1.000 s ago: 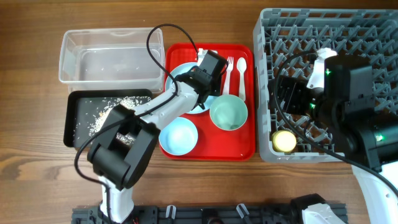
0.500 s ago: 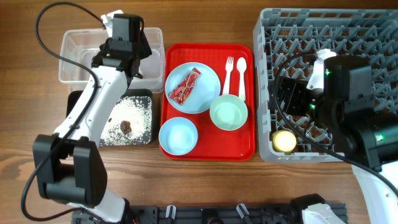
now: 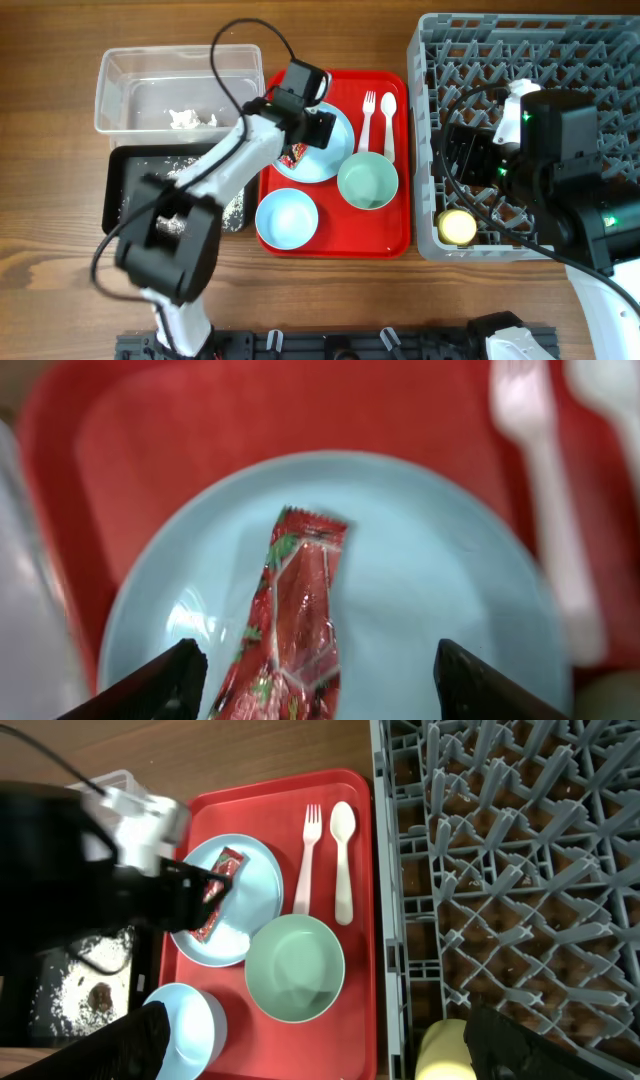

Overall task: Sort waste into correct bins and load items into the dishwasher rack
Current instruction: 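Pick the red wrapper off the plate and drop it in the clear bin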

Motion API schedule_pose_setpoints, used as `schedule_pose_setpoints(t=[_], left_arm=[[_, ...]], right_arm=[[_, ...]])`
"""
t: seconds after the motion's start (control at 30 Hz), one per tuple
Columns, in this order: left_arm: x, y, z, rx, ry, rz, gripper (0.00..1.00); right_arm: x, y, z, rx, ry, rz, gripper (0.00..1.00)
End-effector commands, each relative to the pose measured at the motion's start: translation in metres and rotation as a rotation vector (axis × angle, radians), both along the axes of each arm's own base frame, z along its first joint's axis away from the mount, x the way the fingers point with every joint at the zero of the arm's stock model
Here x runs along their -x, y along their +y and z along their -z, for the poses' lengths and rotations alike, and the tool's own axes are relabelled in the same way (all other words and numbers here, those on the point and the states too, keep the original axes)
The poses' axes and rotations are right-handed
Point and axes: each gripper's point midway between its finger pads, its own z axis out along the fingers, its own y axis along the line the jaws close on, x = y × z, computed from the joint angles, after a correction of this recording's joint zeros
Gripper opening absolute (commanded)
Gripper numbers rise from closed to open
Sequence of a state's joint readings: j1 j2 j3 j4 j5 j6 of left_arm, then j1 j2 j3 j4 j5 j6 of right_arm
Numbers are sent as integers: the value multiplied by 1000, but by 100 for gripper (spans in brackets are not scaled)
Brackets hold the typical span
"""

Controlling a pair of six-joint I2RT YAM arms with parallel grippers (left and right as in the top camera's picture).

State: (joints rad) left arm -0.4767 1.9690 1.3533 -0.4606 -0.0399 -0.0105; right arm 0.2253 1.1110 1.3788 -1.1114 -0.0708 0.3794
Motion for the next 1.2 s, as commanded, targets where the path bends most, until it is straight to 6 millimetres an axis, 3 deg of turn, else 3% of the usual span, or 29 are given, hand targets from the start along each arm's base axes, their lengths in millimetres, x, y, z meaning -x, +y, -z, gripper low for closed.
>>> schedule_pose_setpoints(t=[0.0,0.07,0.13,0.17,0.27,0.33,0.4,0.43,0.5,0.57,0.63,0.67,0.7,0.73,0.77,0.83,0.93,1.07,1.17], left_arm=[[0,7,35,-64,43,14,62],[1,8,41,-73,52,13,51],[2,9,41,-72,59,6,23],[4,9,38,-74,62,6,4],[2,9,-3,-37,38,-40,4],[1,11,-60,-11,-32,-53,4],[-3,27,-110,-5,-148,-97,4],[-6,36,-123,-10,-183,-124,4],[-16,59,-133,-10,-214,-181,4],[-26,80,-126,-19,-207,-230,4],[-45,115,-110,-10,-195,-346,4],[-53,133,-103,9,-191,-420,11],[-59,150,-97,36,-184,-498,46],[-60,157,-95,64,-171,-533,66],[-58,158,-94,90,-151,-528,73],[-49,156,-111,118,-148,-516,80],[-26,144,-157,144,-200,-477,85],[29,110,-230,205,-297,-363,100],[71,87,-261,241,-327,-272,100]], right_arm=[[-1,1,0,-5,2,-1,96],[-1,1,0,-15,7,11,96],[-1,0,0,-14,7,11,96],[0,0,0,-14,8,11,96],[0,0,1,-11,12,9,96],[1,0,1,-11,14,9,96],[2,0,2,-9,20,9,96],[3,0,3,-9,23,9,96],[3,0,3,-7,26,9,96],[3,0,3,-7,25,9,96],[3,0,3,-8,26,9,96],[3,0,3,-7,26,9,96],[3,0,3,-8,27,9,96],[3,0,3,-7,27,9,96],[3,0,3,-7,26,9,96],[4,-1,4,-6,31,9,99],[6,-1,6,-4,43,9,100],[6,-1,7,-3,47,10,100],[6,-1,7,-3,47,10,100]])
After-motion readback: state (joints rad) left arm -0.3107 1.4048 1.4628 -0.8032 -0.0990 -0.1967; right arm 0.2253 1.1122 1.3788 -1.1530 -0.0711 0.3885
